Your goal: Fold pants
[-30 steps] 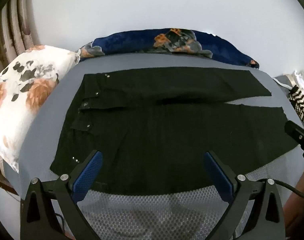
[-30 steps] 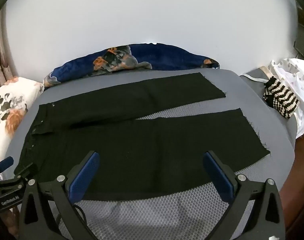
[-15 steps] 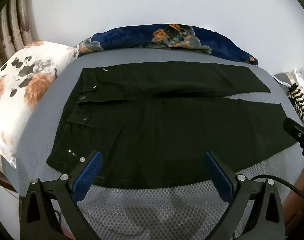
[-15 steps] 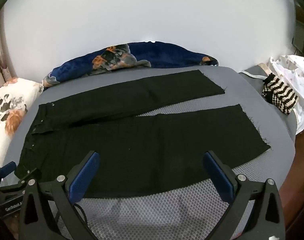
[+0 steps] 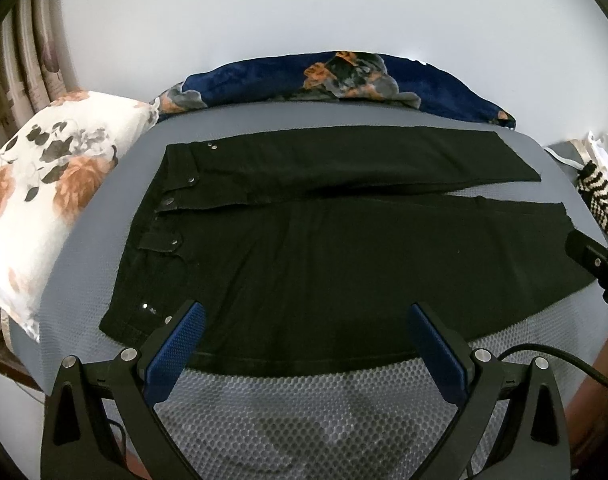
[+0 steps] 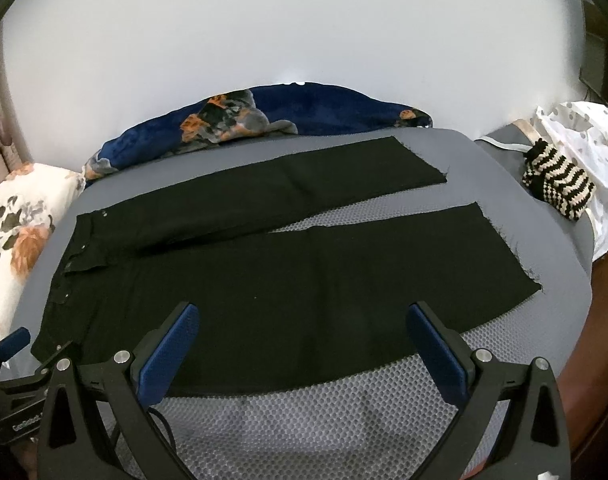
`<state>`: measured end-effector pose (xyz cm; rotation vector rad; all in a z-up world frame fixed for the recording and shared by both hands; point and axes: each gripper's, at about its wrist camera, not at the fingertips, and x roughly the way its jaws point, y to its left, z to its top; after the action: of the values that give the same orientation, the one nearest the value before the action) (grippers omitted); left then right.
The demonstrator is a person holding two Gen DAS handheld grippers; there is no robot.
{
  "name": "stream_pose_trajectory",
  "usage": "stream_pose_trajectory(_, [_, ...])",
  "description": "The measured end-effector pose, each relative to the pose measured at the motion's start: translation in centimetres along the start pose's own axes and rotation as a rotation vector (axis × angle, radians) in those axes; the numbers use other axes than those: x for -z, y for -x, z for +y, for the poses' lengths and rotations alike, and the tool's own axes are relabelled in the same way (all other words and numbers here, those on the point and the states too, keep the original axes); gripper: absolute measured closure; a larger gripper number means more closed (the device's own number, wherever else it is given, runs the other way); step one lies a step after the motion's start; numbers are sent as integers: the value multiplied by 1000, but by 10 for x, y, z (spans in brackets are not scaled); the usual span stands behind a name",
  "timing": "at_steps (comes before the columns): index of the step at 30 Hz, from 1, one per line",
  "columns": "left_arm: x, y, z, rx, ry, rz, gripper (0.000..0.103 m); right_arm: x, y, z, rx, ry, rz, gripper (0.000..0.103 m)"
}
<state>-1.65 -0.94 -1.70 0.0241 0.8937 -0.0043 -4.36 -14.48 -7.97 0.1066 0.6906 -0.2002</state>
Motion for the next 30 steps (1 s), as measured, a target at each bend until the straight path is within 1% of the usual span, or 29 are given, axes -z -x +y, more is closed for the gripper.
stream_pose_trajectory(6, [0,-1,-3,-3,-7,5,3,1,-3,1,-6,10,13,0])
stream_pose_trajectory(15, [2,-3,-7,-7,-32,13,3,5,-7,-2,-12,-8,19,0])
stream_pose_trajectory(25, [3,-8,0,-7,-6,20,3,1,-9,9,-4,35,2,0])
stream_pose_trajectory(30, [3,-10,2,-3,-3,22,3,-1,-10,9,5,32,-4,0])
